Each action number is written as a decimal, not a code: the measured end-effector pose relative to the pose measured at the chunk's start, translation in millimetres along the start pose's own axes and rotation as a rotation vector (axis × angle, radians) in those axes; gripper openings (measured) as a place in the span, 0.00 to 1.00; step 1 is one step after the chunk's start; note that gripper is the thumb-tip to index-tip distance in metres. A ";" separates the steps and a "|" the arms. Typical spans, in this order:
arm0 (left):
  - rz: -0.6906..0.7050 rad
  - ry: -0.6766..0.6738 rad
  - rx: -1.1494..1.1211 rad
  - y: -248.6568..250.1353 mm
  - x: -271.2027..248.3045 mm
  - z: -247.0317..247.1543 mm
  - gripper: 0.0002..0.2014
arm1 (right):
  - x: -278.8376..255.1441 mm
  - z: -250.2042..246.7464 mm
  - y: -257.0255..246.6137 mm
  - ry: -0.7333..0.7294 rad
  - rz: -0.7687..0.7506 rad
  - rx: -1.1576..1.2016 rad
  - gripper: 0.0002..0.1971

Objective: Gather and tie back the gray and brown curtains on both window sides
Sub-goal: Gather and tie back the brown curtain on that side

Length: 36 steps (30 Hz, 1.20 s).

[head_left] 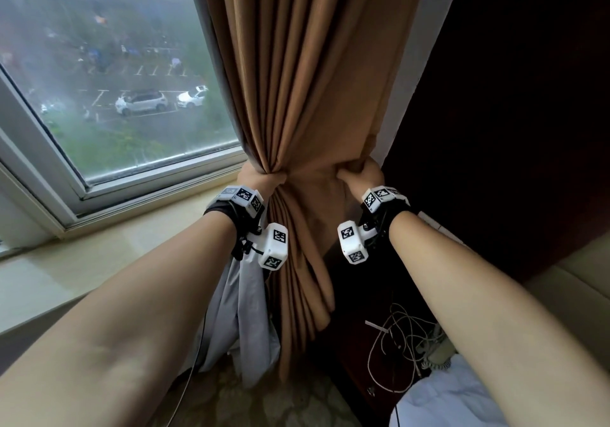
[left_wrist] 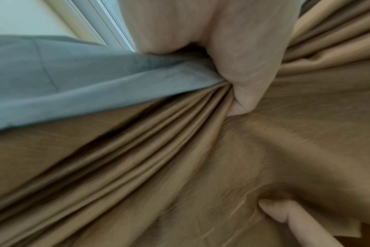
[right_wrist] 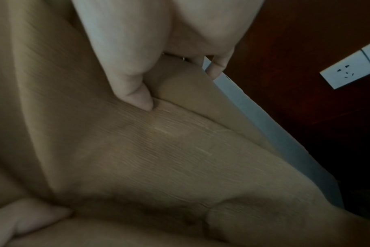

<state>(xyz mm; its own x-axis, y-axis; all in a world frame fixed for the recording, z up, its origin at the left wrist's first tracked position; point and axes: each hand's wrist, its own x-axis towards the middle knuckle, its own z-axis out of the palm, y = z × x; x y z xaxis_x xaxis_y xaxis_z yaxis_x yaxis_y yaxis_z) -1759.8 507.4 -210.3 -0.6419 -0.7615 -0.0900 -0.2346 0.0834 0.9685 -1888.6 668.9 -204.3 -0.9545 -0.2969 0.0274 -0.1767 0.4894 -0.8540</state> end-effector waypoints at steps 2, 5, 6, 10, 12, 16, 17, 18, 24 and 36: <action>-0.006 0.031 0.035 -1.2 1.7 2.8 0.21 | -9.1 -2.2 -0.2 -0.030 0.013 -0.009 0.08; -0.010 0.059 0.023 0.9 0.0 8.5 0.31 | -21.8 -7.6 -3.8 -0.081 0.033 0.021 0.10; -0.008 0.062 0.023 1.6 -0.6 9.8 0.32 | -25.8 -9.8 -4.9 -0.099 0.052 0.037 0.11; 0.018 0.054 0.034 -0.4 -0.2 12.0 0.34 | -34.3 -7.2 -6.9 -0.194 0.118 0.106 0.07; 0.022 0.047 0.044 -1.7 0.7 10.5 0.36 | -33.4 0.7 -4.8 -0.219 0.116 0.120 0.17; -0.004 -0.028 0.083 9.3 -9.4 0.2 0.34 | -27.6 3.7 -3.8 -0.120 0.221 0.253 0.07; 0.005 -0.050 0.084 10.4 -10.3 -2.3 0.34 | -25.5 4.1 -4.1 -0.080 0.246 0.282 0.09; 0.011 -0.076 0.079 12.1 -13.1 -4.4 0.34 | -21.8 6.0 -3.3 -0.041 0.263 0.251 0.15; 0.033 -0.094 0.078 11.3 -17.1 -6.2 0.33 | -26.6 26.4 -11.7 0.283 0.051 -0.008 0.27; 0.045 -0.472 0.086 7.5 -19.9 -18.7 0.29 | -2.2 72.3 -6.8 -0.340 0.414 0.605 0.32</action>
<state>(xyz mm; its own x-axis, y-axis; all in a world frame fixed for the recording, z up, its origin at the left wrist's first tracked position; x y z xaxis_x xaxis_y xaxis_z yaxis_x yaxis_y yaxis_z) -1735.1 511.1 -196.9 -0.9096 -0.3823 -0.1629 -0.2455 0.1779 0.9529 -1868.0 607.0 -236.2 -0.7715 -0.4697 -0.4291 0.4288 0.1143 -0.8961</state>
